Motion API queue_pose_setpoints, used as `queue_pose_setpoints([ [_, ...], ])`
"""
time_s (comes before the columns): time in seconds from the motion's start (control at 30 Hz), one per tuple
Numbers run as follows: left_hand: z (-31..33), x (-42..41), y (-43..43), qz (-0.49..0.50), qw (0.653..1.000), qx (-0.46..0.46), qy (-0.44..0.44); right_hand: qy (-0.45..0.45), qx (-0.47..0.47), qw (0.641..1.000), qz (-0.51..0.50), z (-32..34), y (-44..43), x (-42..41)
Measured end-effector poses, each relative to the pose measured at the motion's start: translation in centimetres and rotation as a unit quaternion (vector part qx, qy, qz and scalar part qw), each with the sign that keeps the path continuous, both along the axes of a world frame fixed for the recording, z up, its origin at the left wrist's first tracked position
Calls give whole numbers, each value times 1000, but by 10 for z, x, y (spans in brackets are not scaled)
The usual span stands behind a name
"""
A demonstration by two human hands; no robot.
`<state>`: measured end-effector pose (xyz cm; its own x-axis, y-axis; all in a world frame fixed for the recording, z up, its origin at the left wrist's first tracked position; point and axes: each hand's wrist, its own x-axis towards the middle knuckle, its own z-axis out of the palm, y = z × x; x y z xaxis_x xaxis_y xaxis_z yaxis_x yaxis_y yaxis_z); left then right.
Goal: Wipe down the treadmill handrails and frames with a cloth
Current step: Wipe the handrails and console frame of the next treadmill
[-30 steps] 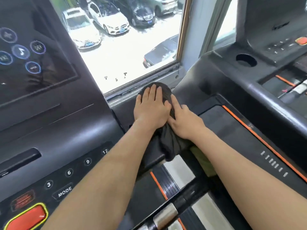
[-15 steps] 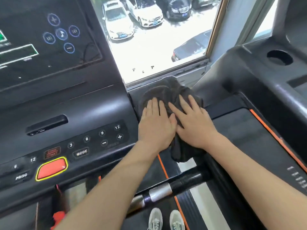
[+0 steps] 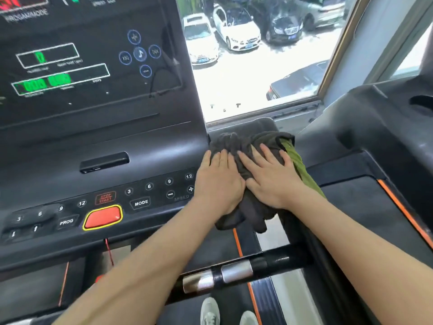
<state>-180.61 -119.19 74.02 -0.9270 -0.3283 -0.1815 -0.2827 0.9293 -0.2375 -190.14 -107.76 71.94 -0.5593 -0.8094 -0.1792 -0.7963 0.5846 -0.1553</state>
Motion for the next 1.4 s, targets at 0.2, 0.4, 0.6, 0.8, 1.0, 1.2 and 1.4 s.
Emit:
queue_pose_setpoints([
  [0.2, 5, -50, -37, 15, 998, -52, -32, 38, -9, 999, 3, 0, -46, -49],
  [0.4, -2, -102, -49, 46, 999, 4, 3, -29, -36, 995, -85, 0, -61, -94],
  [0.6, -29, -115, -4, 21, 984, 138, 109, -187, -141, 938, -255, 4, -2, -71],
  [0.8, -36, -31, 48, -75, 978, 139, 137, -37, -56, 970, -234, 2, 63, 7],
  [1.0, -32, 56, 51, -166, 954, 206, 140, 98, -69, 990, -69, 18, 103, 63],
  [1.2, -33, 143, 64, -74, 964, 252, 36, 76, -13, 995, 61, -3, 108, 112],
  [1.4, -53, 185, 40, -55, 985, 137, 93, 63, -6, 997, 36, -12, 84, 148],
])
